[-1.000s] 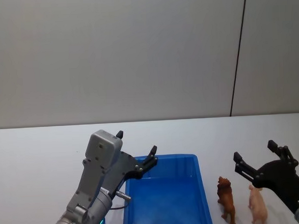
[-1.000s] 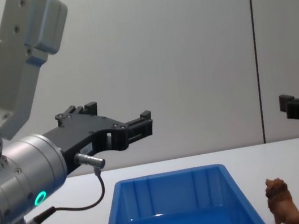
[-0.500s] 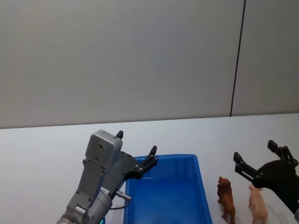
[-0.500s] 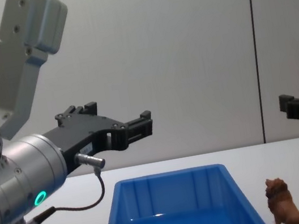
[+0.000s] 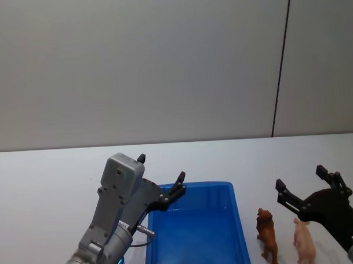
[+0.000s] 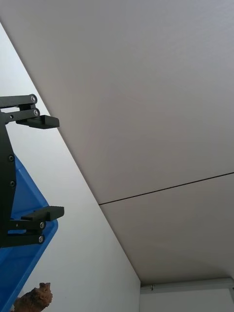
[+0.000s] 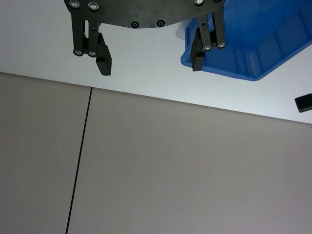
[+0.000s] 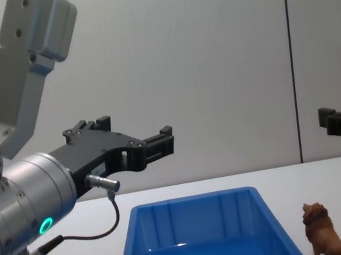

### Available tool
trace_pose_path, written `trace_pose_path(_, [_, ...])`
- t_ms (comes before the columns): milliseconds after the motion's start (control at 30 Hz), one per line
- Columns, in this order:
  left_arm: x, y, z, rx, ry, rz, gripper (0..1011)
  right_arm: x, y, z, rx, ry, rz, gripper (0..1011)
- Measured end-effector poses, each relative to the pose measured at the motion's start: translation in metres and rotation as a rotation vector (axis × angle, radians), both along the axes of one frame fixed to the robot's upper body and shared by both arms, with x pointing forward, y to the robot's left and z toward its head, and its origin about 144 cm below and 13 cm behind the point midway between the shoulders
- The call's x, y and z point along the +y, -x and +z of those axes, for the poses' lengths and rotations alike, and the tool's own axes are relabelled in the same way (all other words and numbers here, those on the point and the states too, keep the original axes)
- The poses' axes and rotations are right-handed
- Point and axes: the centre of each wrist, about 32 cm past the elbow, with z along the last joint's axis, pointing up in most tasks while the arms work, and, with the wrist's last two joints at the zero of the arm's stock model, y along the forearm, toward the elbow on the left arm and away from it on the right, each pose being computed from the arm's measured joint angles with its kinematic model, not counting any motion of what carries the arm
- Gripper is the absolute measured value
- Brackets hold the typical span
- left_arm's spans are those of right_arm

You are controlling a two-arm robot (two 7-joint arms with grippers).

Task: Pick up the two dolls from the table and place them into the box.

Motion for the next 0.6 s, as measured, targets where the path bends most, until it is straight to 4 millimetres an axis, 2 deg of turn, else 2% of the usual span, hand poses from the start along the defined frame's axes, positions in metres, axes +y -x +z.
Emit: trace_pose_path(600, [0.0000,0.0000,0.0000,0.000,0.000,0.000,1001,-0.0067,-0.0010,-0.0017,0.033,0.013,-0.025,1001])
